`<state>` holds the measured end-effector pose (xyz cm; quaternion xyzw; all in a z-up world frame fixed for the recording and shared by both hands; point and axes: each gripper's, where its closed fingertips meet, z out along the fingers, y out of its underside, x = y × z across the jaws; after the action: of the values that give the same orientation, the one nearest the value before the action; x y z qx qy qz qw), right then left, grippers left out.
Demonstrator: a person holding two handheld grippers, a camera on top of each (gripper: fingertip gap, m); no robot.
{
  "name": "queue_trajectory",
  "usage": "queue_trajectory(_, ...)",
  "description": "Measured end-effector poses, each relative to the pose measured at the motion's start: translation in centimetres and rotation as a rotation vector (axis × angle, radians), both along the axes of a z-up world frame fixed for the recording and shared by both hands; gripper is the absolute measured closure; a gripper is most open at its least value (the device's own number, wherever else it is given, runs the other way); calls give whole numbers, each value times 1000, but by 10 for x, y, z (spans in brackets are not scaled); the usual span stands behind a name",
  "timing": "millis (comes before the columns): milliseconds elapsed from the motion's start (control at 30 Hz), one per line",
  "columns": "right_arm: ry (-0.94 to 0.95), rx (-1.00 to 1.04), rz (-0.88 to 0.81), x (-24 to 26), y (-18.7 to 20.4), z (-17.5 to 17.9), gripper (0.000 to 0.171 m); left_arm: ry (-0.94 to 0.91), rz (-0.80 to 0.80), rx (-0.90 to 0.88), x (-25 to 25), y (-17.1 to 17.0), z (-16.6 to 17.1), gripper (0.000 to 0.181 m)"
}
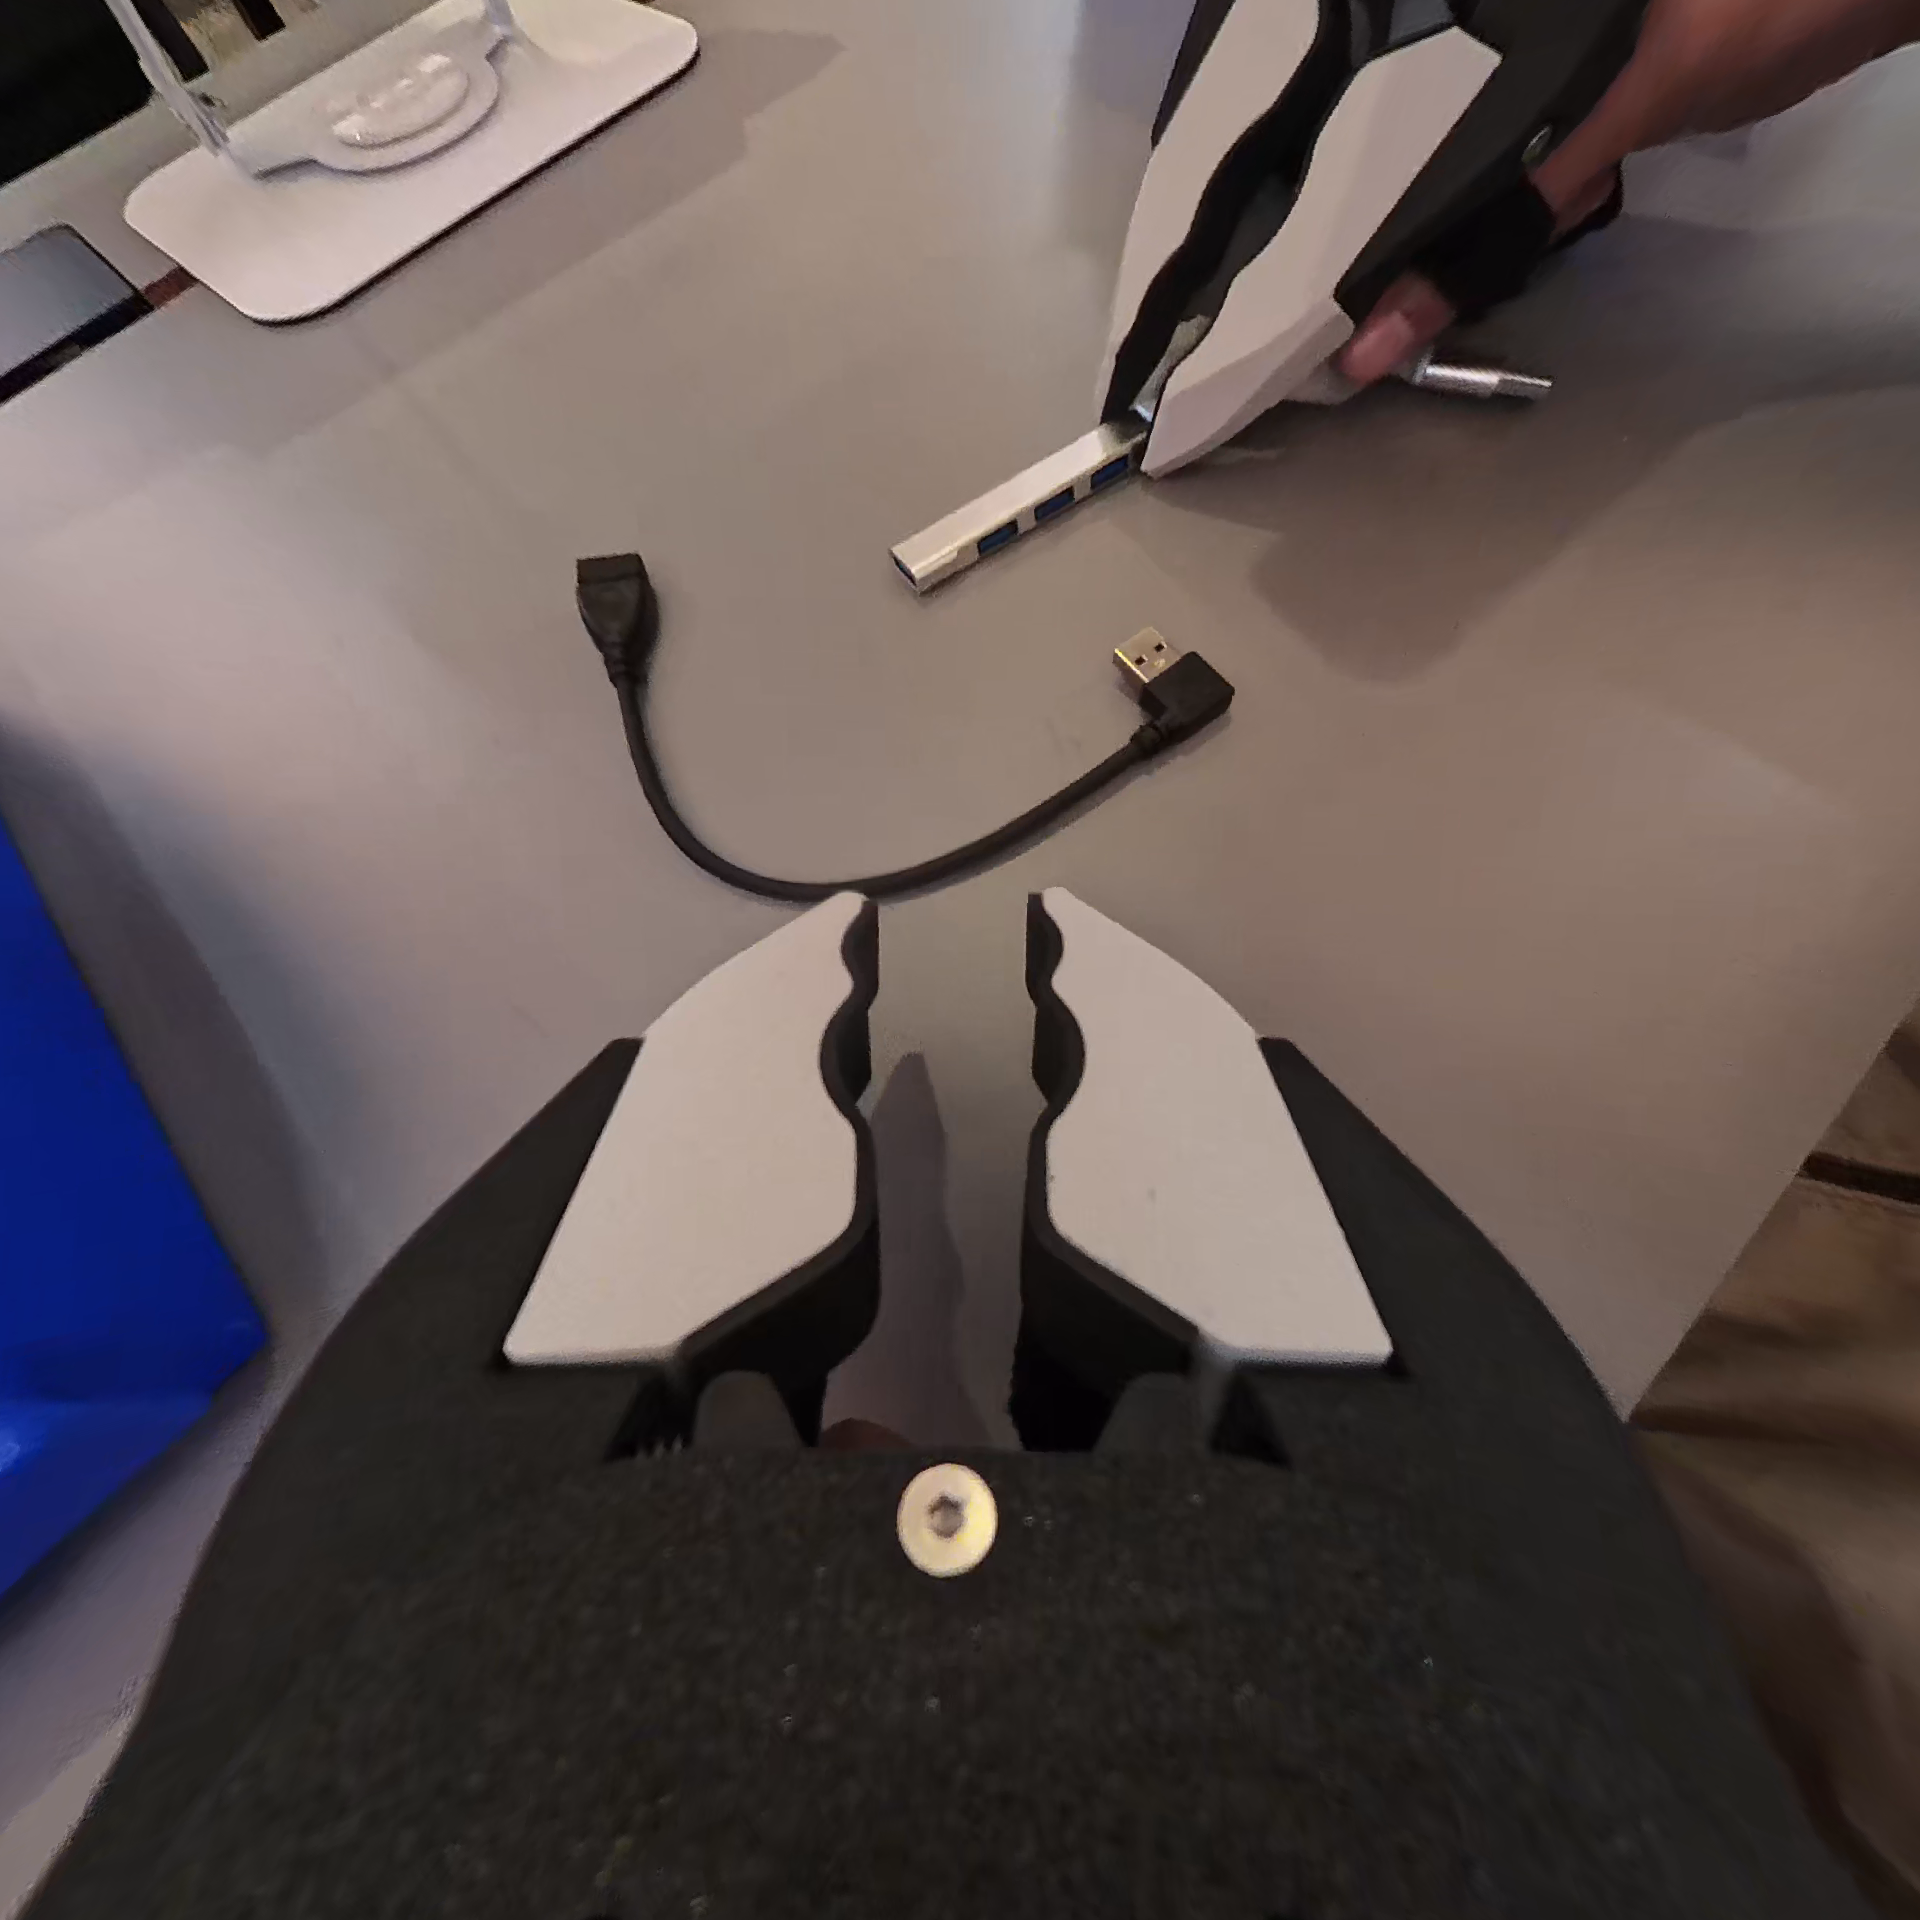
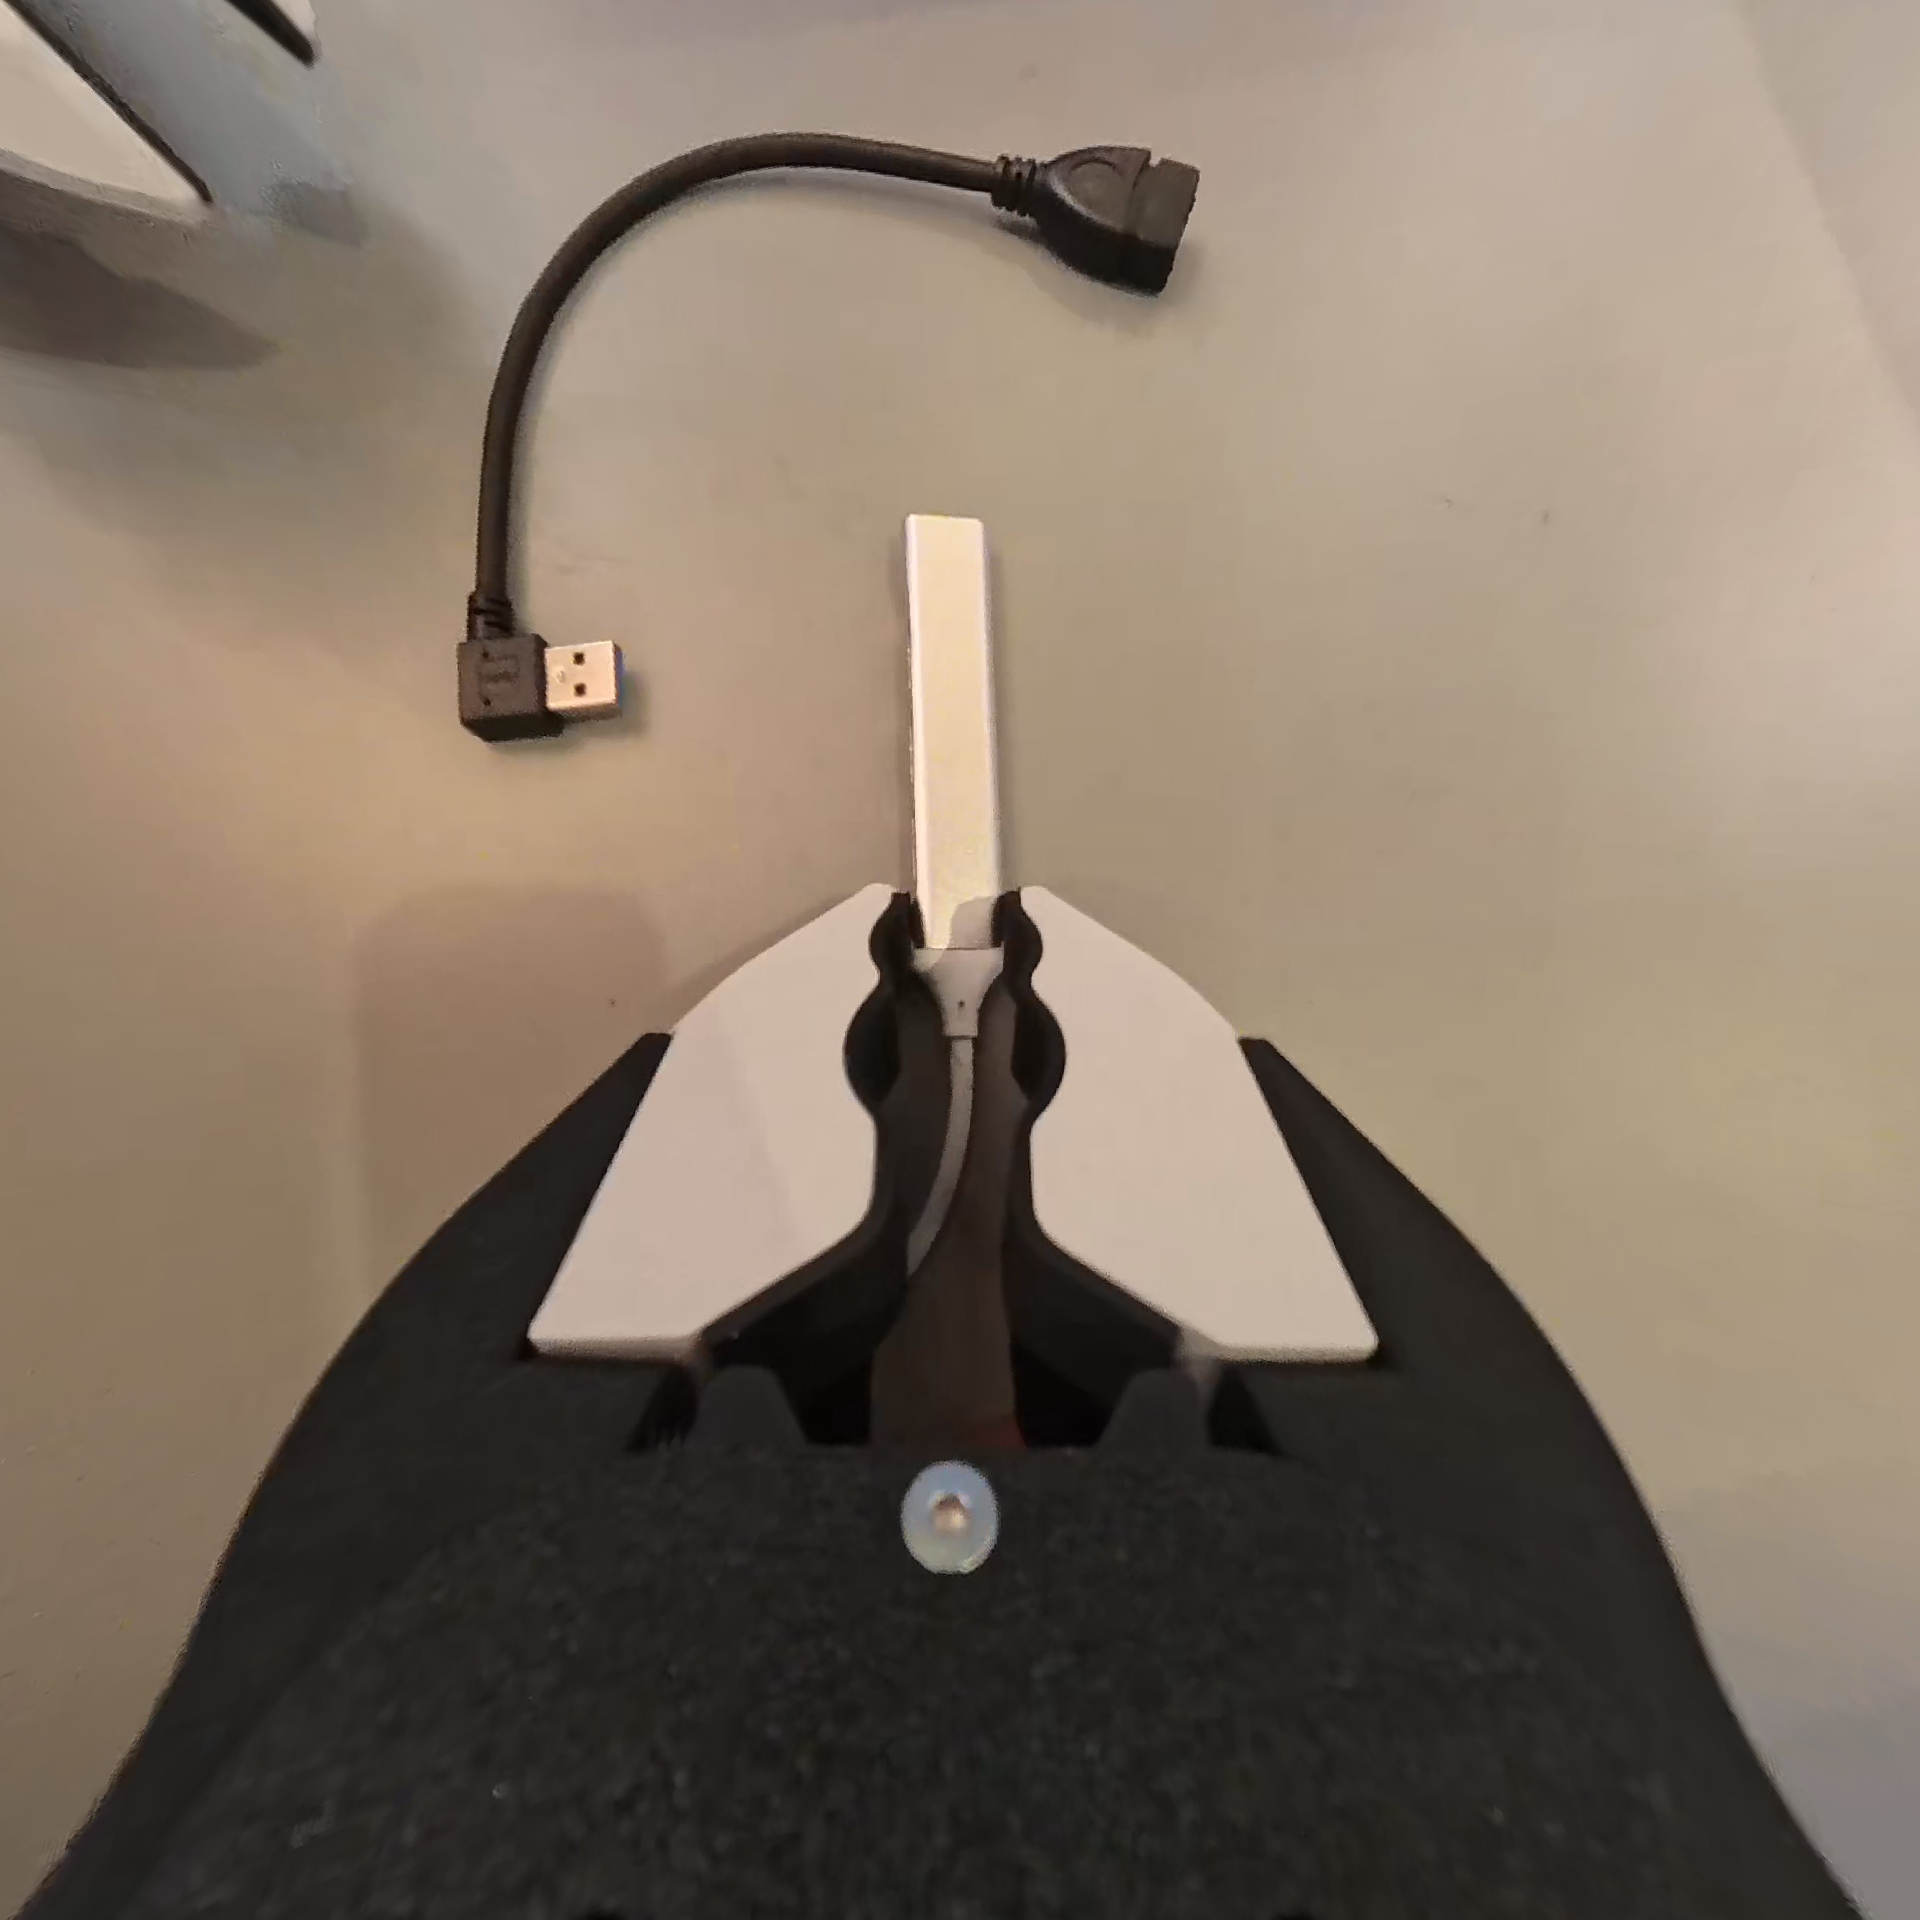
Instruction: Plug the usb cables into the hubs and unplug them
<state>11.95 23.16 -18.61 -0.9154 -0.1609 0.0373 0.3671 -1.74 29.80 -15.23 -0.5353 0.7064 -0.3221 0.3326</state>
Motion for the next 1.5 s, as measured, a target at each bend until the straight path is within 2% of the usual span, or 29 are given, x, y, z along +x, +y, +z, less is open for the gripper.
queue_trajectory(233,199,15,27,-23,5,31,154,-43,-60,143,23,2,8,154)
queue_trajectory(333,285,-24,89,-38,4,44,154,-109,-109,238,36,-2,17,153)
queue_trajectory(433,369,-73,164,-52,2,53,154,-150,-172,327,46,-8,24,144)
queue_trajectory(533,344,-109,214,-56,-1,55,154,-155,-196,402,53,-6,27,139)
queue_trajectory(667,359,-135,237,-57,-1,59,154,-175,-247,374,54,-10,32,139)
queue_trajectory(767,402,-169,248,-57,-2,58,154,-202,-296,467,56,-10,34,145)
queue_trajectory(900,456,-189,261,-57,2,62,154,-247,-386,612,56,-15,38,169)
queue_trajectory(1067,467,-198,281,-54,4,69,154,-236,-403,637,61,-13,39,171)
queue_trajectory(1200,545,-81,256,-46,11,87,154,-255,-398,618,63,-14,43,174)
queue_trajectory(1267,514,-6,269,-44,10,95,153,-262,-397,589,63,-14,44,174)
queue_trajectory(1400,364,239,213,-29,3,114,126,-275,-392,611,63,-12,46,174)
queue_trajectory(1500,399,373,66,-6,-12,124,123,-286,-372,707,61,-4,51,174)
